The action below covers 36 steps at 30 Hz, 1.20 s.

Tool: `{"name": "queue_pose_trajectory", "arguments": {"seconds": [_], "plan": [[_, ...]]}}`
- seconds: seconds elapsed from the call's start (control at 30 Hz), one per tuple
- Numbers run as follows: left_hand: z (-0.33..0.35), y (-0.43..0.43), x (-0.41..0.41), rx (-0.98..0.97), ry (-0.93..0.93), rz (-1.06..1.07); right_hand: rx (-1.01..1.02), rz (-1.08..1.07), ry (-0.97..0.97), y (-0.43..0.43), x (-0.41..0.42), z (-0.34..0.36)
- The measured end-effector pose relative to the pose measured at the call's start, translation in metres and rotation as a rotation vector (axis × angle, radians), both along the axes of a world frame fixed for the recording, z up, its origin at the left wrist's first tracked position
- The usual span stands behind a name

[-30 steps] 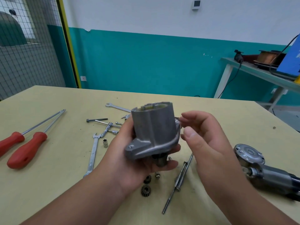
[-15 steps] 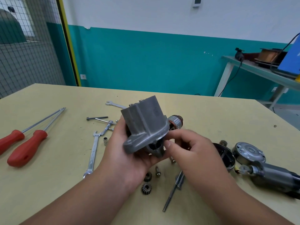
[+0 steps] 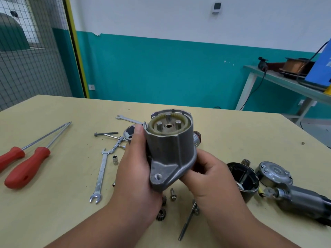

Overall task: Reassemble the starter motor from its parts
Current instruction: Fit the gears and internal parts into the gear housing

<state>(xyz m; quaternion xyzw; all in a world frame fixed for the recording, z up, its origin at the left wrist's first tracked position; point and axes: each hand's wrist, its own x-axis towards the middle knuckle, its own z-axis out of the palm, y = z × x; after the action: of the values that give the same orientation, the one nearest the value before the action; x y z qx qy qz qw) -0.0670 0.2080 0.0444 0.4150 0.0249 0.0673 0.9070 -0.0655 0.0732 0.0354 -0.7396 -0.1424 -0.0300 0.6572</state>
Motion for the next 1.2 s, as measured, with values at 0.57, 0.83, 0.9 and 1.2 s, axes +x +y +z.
{"name": "queue_pose_trajectory", "arguments": {"seconds": [0.57, 0.83, 0.9, 1.2], "plan": [[-0.009, 0.009, 0.001, 0.521, -0.091, 0.284, -0.149, -0.083, -0.496, -0.032, -0.004, 0.027], [-0.006, 0.009, -0.001, 0.557, -0.073, 0.307, -0.135, 0.029, -0.389, -0.029, -0.009, 0.029], [-0.005, 0.009, -0.002, 0.615, -0.133, 0.332, -0.297, 0.004, -0.432, -0.031, -0.008, 0.031], [-0.009, 0.01, 0.004, 0.59, -0.009, 0.27, -0.309, -0.22, -0.574, -0.04, -0.001, 0.033]]}}
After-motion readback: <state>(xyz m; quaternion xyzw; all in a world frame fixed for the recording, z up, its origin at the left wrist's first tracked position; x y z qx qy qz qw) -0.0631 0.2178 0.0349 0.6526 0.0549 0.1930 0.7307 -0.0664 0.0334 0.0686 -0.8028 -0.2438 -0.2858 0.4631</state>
